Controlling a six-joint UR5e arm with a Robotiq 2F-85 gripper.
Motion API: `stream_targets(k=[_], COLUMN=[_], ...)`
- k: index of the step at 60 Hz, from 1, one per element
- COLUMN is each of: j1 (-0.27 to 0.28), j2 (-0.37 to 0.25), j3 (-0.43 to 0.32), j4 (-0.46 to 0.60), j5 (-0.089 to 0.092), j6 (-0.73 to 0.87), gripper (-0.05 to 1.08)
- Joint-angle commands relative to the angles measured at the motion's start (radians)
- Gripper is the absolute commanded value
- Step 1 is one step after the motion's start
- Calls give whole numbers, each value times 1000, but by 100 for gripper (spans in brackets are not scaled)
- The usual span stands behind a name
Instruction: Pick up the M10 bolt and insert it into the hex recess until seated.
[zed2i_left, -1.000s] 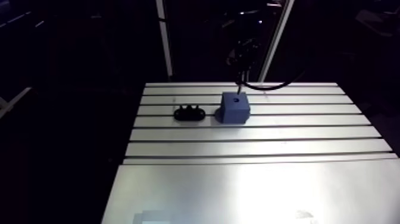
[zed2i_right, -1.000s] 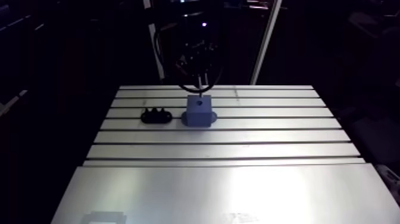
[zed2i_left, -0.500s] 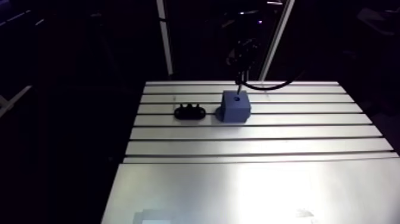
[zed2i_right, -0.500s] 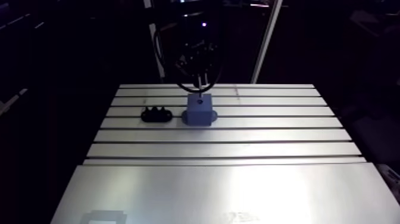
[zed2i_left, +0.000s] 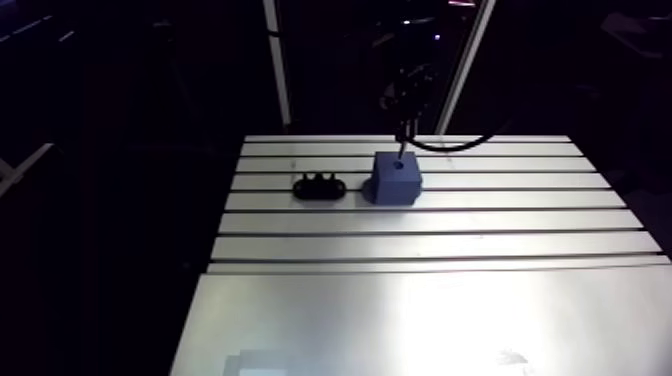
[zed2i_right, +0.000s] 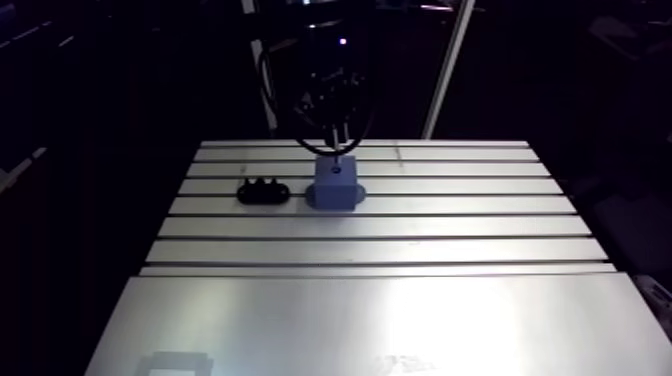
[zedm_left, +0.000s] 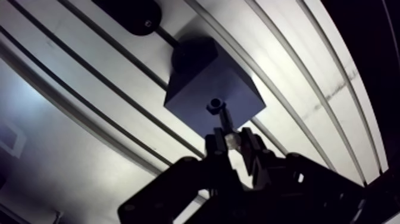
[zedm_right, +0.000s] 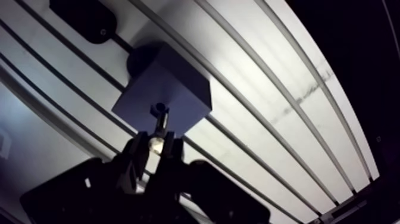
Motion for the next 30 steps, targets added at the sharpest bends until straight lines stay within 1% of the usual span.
stream_targets(k=[1,30], j1=[2,-3], j2=[0,1], j3=[3,18], j4=[1,-5], j5=[1,0], j6=[0,3], gripper=[102,102])
